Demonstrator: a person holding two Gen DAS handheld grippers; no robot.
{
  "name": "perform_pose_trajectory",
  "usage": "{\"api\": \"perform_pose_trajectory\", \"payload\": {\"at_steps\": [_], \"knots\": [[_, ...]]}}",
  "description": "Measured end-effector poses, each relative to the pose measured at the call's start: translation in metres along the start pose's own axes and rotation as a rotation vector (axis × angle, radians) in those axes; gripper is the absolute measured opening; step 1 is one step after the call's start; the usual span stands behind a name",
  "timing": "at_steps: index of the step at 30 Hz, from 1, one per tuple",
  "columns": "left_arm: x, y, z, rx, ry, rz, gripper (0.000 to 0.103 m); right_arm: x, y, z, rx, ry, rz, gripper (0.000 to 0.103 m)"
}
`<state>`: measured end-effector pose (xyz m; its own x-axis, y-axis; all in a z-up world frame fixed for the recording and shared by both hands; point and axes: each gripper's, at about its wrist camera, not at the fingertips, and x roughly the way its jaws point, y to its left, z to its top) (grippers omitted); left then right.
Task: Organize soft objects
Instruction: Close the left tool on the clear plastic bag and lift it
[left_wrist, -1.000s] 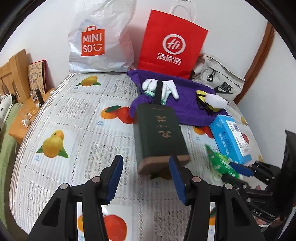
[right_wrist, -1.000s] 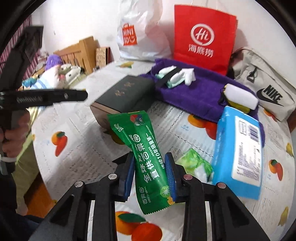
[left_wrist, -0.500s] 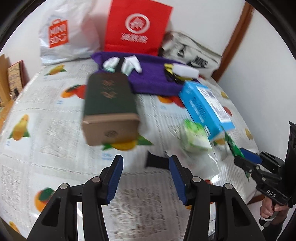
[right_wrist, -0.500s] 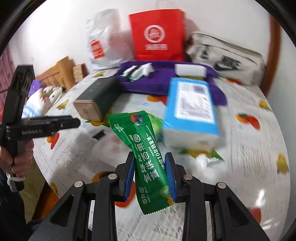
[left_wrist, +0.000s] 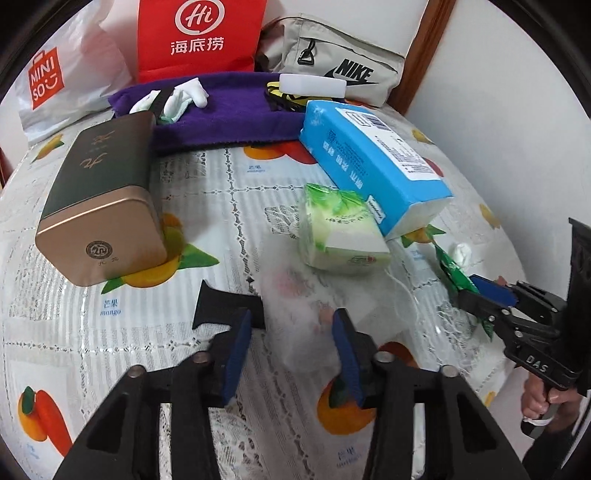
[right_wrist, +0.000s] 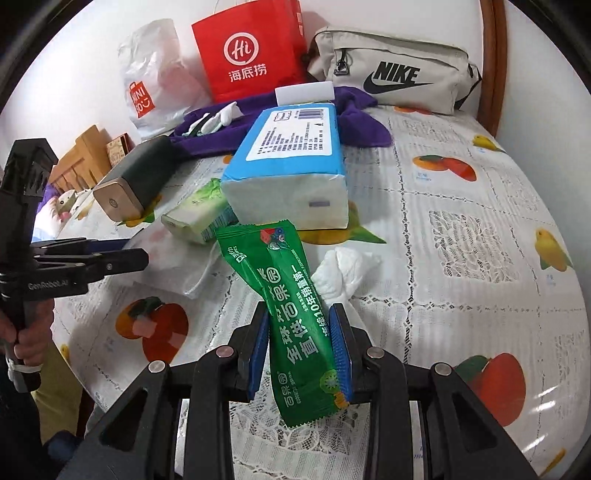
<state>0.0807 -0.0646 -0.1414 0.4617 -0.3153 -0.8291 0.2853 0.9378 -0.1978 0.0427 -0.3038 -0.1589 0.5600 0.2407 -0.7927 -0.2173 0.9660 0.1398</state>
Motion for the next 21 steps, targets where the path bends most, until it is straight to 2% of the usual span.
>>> {"api": "perform_pose_trajectory", "payload": {"at_steps": [1, 3, 5, 13, 21], "knots": [[0.0, 0.001, 0.0, 0.001, -0.004, 0.002, 0.03, 0.0, 0.0, 0.0, 0.002, -0.002, 0.005, 0.032], [-0.002, 0.005, 0.002, -0.011, -0.01, -0.014, 0.017, 0.0, 0.001, 0.0, 0.0, -0.005, 0.015, 0.032], [-0.004, 0.008, 0.002, -0.019, -0.019, -0.02, 0.013, 0.001, 0.005, 0.002, -0.003, -0.011, 0.038, 0.032], [-0.025, 0.02, -0.003, -0.015, -0.049, -0.009, 0.009, -0.002, 0.034, 0.005, -0.055, -0.014, 0.133, 0.032], [-0.047, 0.044, -0.016, -0.067, -0.079, 0.022, 0.008, 0.01, 0.038, 0.003, -0.053, 0.034, 0.081, 0.034]]}}
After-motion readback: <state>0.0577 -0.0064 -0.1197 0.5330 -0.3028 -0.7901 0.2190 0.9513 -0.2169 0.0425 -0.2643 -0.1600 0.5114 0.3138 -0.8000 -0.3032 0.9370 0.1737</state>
